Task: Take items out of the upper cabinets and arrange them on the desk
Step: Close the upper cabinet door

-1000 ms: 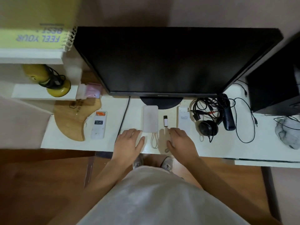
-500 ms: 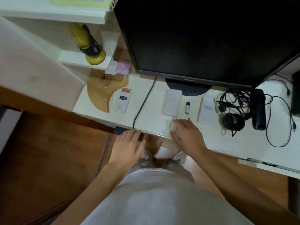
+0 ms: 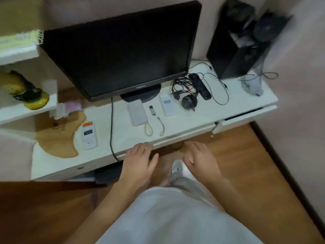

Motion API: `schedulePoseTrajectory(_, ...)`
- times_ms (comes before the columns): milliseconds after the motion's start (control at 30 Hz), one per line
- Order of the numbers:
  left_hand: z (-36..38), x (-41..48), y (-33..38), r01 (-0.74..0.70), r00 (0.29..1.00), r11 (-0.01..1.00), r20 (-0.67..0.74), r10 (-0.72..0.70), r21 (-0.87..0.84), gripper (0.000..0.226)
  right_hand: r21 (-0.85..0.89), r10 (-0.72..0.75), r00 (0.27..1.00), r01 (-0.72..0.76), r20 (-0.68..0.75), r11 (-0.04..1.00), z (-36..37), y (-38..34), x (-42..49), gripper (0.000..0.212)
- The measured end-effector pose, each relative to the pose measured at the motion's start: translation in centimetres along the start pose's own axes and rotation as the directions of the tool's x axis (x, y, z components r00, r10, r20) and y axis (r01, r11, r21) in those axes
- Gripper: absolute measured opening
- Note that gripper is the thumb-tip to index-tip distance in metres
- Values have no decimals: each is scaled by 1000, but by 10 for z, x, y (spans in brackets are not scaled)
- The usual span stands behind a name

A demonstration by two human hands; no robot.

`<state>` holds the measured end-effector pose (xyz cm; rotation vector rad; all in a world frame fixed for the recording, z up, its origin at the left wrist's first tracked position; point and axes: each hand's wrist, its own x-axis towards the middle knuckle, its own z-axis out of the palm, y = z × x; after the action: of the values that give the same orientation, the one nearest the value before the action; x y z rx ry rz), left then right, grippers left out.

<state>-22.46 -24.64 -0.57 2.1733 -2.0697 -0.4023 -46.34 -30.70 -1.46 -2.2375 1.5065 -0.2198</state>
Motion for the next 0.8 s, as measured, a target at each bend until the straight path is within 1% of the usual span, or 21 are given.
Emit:
schedulePoseTrajectory(67,3,0,21,-129,991,991,31,129,14,56,11,134,989,-134,-54,991,-2,13,-50,47)
schedulePoseTrajectory(167,8,-5,63,-291,952,956,111,286,33,61,29,305,943,-304,-132,952,-4,31,-123,46)
schedulePoseTrajectory(300,15,-20,129,-513,853,857,131,505,37,59,86,484,845,-478,-226,874,-5,49,-211,49)
schedulePoseTrajectory(400,24,-32,169,-632,772,773,135,621,58,55,129,576,770,-564,-273,815,-7,62,-260,47)
schedulePoseTrajectory(500,35,-42,204,-713,701,697,93,707,73,50,160,630,718,-613,-296,774,-8,77,-297,46)
schedulePoseTrajectory(600,51,-48,239,-767,640,634,42,768,97,44,216,682,673,-648,-286,731,-13,98,-325,43)
schedulePoseTrajectory(667,63,-53,261,-776,629,621,48,776,113,42,229,700,657,-662,-280,714,-20,115,-341,41)
schedulePoseTrajectory(733,74,-60,282,-765,642,632,75,763,126,43,229,698,654,-661,-290,715,-28,136,-355,40)
schedulePoseTrajectory(800,82,-64,302,-752,658,646,105,745,130,46,225,685,667,-648,-293,727,-38,159,-364,41)
